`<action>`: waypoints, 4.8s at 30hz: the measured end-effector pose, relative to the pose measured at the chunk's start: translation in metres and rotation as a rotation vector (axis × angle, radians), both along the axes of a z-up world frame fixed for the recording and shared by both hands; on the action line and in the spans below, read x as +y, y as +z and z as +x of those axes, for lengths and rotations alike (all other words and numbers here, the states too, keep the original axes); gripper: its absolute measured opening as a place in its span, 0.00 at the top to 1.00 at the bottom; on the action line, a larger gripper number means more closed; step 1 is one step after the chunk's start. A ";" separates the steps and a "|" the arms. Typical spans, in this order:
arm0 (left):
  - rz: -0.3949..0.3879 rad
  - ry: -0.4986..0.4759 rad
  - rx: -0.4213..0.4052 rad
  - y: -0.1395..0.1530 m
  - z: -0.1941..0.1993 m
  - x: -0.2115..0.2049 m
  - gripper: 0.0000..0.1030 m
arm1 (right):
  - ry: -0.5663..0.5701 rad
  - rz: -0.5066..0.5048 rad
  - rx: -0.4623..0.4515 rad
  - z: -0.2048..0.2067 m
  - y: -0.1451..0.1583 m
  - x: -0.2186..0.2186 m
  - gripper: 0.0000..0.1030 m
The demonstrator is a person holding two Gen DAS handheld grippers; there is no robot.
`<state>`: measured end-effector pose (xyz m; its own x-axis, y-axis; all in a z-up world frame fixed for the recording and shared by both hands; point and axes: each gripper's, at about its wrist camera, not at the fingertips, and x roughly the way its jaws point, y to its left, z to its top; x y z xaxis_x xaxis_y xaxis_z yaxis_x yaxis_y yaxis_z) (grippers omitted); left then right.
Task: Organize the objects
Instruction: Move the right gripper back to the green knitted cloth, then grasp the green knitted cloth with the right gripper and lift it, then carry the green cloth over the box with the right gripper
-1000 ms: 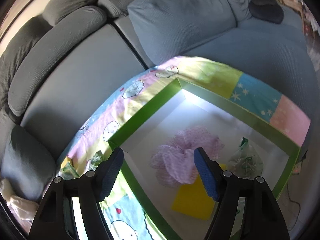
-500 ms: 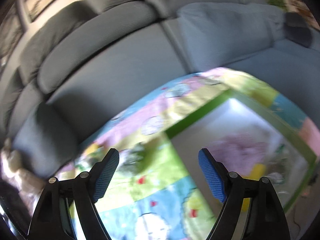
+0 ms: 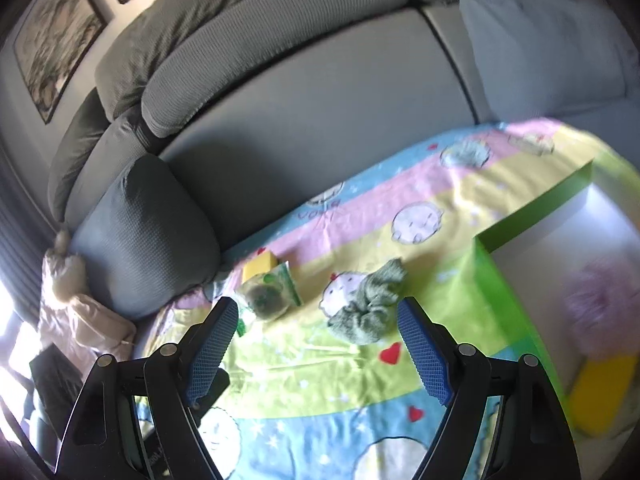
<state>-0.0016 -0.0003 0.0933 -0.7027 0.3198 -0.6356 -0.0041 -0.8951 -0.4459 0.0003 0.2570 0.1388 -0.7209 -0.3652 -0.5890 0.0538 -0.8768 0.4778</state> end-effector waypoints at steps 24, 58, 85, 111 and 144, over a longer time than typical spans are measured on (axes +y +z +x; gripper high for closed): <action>0.006 0.072 -0.160 -0.033 -0.014 -0.019 0.14 | 0.007 0.117 -0.209 -0.080 -0.084 -0.022 0.20; 0.056 0.116 -0.230 -0.037 -0.010 -0.034 0.14 | 0.319 0.126 -0.448 -0.023 -0.084 -0.067 0.76; 0.015 -0.197 -0.345 -0.061 -0.019 0.041 0.33 | 0.120 0.004 -0.411 -0.047 -0.084 -0.029 0.54; -0.060 -0.238 -0.208 -0.041 -0.011 0.087 0.75 | 0.206 -0.209 -0.414 -0.036 -0.090 -0.009 0.66; 0.079 -0.464 0.064 0.019 0.011 0.185 0.75 | -0.019 -0.280 -0.098 0.015 -0.013 0.112 0.67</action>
